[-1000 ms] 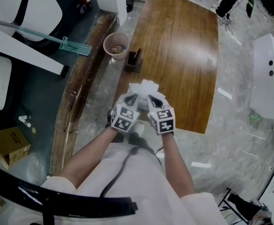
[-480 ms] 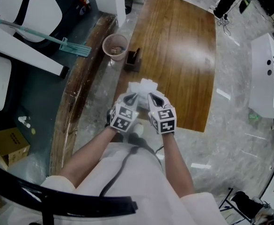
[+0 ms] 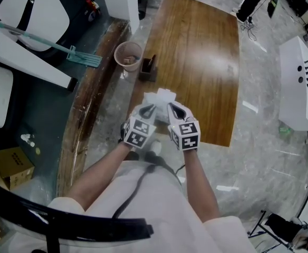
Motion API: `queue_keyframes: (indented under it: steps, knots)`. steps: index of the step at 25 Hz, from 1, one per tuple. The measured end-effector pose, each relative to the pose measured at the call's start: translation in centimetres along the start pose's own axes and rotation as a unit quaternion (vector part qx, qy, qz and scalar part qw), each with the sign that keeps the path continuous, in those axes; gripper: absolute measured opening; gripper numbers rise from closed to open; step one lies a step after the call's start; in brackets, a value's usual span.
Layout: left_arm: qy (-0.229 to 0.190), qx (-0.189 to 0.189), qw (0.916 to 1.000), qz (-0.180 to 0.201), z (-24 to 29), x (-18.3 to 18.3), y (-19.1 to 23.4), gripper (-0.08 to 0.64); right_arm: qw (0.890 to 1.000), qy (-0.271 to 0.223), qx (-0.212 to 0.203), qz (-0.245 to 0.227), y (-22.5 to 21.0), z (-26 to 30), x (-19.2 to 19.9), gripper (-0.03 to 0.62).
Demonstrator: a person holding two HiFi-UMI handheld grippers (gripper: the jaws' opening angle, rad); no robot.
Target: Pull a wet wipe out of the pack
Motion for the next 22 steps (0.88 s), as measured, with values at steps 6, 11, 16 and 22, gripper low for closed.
queue_keyframes:
  steps: [6,11,16,22]
  knots:
    - [-0.007,0.002,0.9999,0.009,-0.3,-0.1,-0.5,0.040,1.000,-0.023,0.011,0.006,-0.1,-1.2,-0.5,0.009]
    - [-0.015,0.003,0.9998,0.012,-0.8,-0.2,-0.9,0.040,0.999,-0.034,0.017,0.007,0.0,-2.3,-0.8,0.009]
    - [-0.016,0.004,0.9997,0.017,-1.4,-0.3,-1.2,0.040,0.999,-0.045,0.019,0.007,0.5,-2.9,-1.0,0.009]
    - [-0.022,0.004,0.9995,0.021,-2.2,-0.2,-1.4,0.040,0.997,-0.068,0.025,0.010,0.9,-4.3,-1.4,0.009]
Point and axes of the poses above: the fingertips, and each gripper's own axes: z forward along the fingers, y to its left, x out of its underside, the point moved 8 cm from there along -z, backward along the fingers, and after that the axes turned 9 degrees about y, right-handed, at the moved point
